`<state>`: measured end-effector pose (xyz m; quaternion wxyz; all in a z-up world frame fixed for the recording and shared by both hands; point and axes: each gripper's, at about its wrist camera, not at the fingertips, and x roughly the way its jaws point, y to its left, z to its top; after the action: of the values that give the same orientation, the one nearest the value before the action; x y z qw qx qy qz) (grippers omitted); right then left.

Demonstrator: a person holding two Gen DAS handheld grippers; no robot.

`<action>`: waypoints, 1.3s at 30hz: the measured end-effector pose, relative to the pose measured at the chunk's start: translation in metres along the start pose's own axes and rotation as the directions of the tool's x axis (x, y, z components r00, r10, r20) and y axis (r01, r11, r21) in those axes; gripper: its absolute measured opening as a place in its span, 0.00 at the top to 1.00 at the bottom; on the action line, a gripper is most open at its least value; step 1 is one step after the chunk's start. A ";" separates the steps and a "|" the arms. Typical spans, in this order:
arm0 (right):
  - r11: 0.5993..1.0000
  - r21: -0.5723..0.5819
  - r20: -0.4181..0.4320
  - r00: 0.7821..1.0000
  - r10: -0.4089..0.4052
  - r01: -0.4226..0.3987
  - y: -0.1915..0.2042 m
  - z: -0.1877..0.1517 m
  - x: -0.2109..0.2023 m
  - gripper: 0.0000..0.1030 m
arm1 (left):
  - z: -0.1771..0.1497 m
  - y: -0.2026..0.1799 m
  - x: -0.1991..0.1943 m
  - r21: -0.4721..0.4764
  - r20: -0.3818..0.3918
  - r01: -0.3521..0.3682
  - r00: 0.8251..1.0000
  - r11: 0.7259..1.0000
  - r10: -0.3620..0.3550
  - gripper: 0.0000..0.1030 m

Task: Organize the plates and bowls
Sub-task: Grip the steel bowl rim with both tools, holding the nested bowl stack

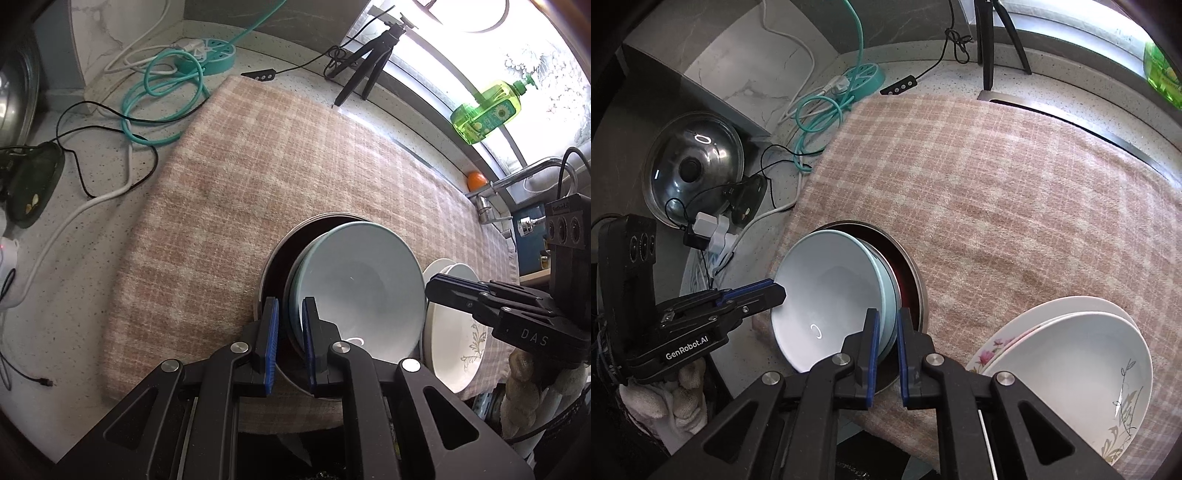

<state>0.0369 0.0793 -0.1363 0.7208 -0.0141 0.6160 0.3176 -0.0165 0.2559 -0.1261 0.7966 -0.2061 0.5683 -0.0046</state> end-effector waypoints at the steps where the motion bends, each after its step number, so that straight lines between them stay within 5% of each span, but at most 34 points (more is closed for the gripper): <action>1: 1.000 0.000 0.008 1.000 -0.004 0.004 -0.002 0.000 -0.002 0.91 | 0.000 0.000 -0.002 0.005 0.007 -0.002 1.000 1.000 0.002 0.90; 18: 0.993 -0.044 0.215 0.971 -0.102 0.114 -0.011 -0.021 -0.041 0.90 | -0.015 0.014 -0.027 -0.033 0.135 -0.019 0.991 0.999 0.023 0.90; 39: 0.997 -0.013 0.116 0.990 -0.075 0.077 -0.016 -0.020 -0.008 0.90 | -0.021 0.029 -0.005 -0.091 0.104 0.016 0.995 0.996 -0.007 0.90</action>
<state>0.0267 0.0550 -0.1397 0.7666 -0.0253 0.5696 0.2954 -0.0441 0.2765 -0.1366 0.8147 -0.2456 0.5246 0.0277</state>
